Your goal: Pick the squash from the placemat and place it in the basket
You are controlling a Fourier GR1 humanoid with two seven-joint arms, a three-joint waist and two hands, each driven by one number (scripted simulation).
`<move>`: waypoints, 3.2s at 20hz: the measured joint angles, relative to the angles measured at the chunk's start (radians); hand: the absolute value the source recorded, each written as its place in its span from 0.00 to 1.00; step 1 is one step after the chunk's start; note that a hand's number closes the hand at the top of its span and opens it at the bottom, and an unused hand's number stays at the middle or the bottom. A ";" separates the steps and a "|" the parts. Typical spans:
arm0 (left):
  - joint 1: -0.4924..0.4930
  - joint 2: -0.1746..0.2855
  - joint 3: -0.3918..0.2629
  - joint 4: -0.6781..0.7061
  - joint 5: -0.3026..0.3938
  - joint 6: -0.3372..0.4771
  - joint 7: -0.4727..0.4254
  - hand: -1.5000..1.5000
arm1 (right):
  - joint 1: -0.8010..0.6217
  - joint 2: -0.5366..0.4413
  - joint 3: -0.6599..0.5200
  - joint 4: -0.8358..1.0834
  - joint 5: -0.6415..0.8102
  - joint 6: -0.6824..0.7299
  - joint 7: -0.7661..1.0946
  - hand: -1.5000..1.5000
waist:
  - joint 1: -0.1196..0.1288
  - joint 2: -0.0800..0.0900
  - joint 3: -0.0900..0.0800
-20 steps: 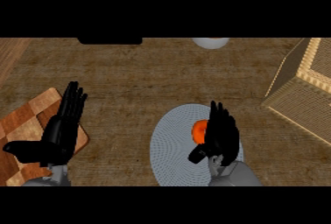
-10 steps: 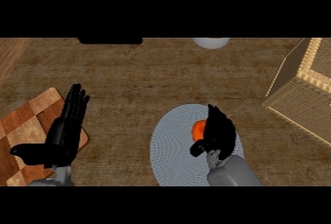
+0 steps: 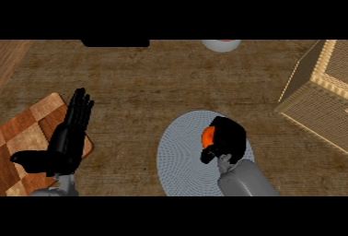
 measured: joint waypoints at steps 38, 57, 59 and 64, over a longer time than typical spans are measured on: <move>0.019 -0.028 0.028 -0.031 -0.029 -0.025 0.027 0.50 | -0.375 0.005 -0.198 -0.115 0.186 -0.344 -0.010 1.00 | -0.010 -0.002 0.003; 0.015 -0.040 0.039 -0.039 -0.041 -0.037 0.029 0.50 | -0.154 -0.203 -0.465 -0.389 0.199 -0.073 -0.033 1.00 | -0.005 0.003 0.003; 0.005 -0.046 0.037 -0.042 -0.049 -0.032 0.039 0.50 | -0.137 -0.223 -0.502 -0.402 0.179 -0.066 -0.048 1.00 | -0.005 0.003 0.003; 0.021 -0.061 0.027 -0.042 -0.064 -0.034 0.023 0.50 | -0.087 -0.280 -0.590 -0.362 0.114 -0.074 -0.138 1.00 | -0.003 0.004 0.003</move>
